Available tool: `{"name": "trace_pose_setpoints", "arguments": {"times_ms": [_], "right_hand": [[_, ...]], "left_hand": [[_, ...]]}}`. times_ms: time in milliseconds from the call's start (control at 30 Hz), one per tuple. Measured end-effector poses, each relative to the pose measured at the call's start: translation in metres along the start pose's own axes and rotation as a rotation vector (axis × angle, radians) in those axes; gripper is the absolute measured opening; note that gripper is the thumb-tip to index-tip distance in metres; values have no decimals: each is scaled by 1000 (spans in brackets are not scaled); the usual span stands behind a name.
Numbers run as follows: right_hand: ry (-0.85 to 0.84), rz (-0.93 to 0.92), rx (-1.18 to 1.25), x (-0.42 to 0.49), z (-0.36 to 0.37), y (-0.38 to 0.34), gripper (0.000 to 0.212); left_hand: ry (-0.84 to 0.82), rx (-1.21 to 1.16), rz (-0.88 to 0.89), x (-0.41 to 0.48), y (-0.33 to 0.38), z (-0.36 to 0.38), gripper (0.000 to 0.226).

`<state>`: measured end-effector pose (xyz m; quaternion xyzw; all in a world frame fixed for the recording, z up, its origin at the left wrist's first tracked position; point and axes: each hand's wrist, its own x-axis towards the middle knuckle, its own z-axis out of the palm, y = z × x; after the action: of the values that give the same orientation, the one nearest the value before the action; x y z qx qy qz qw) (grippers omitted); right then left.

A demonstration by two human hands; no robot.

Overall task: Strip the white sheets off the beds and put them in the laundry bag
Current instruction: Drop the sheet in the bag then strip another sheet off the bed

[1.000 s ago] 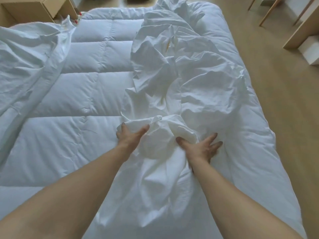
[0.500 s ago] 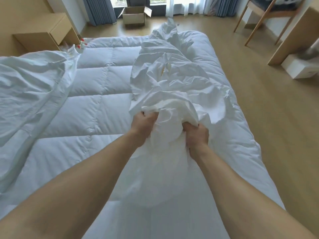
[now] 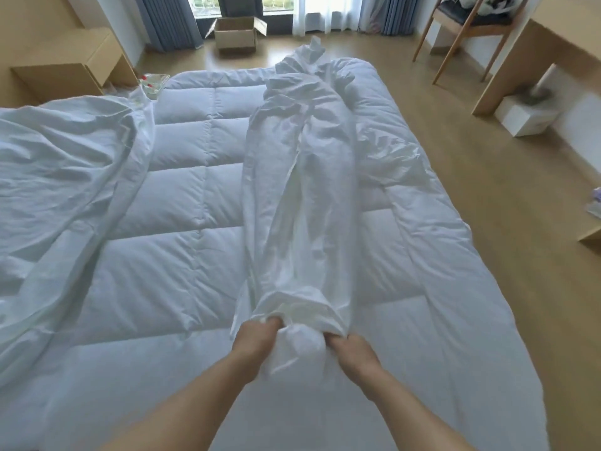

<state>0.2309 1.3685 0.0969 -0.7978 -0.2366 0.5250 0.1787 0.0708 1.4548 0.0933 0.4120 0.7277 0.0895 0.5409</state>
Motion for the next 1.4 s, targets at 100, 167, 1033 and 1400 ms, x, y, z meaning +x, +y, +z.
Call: {"name": "trace_pose_setpoints", "arguments": {"times_ms": [100, 167, 1033, 1400], "right_hand": [[-34, 5, -59, -7, 21, 23, 25], [95, -57, -110, -4, 19, 16, 25], [-34, -450, -773, 133, -41, -56, 90], [357, -439, -657, 249, -75, -181, 106]], "left_hand": [[-61, -14, -98, 0, -45, -6, 49], [6, -21, -57, 7, -47, -8, 53], [-228, 1162, 463, 90, 55, 12, 38], [375, 821, 622, 210, 163, -12, 78]]}}
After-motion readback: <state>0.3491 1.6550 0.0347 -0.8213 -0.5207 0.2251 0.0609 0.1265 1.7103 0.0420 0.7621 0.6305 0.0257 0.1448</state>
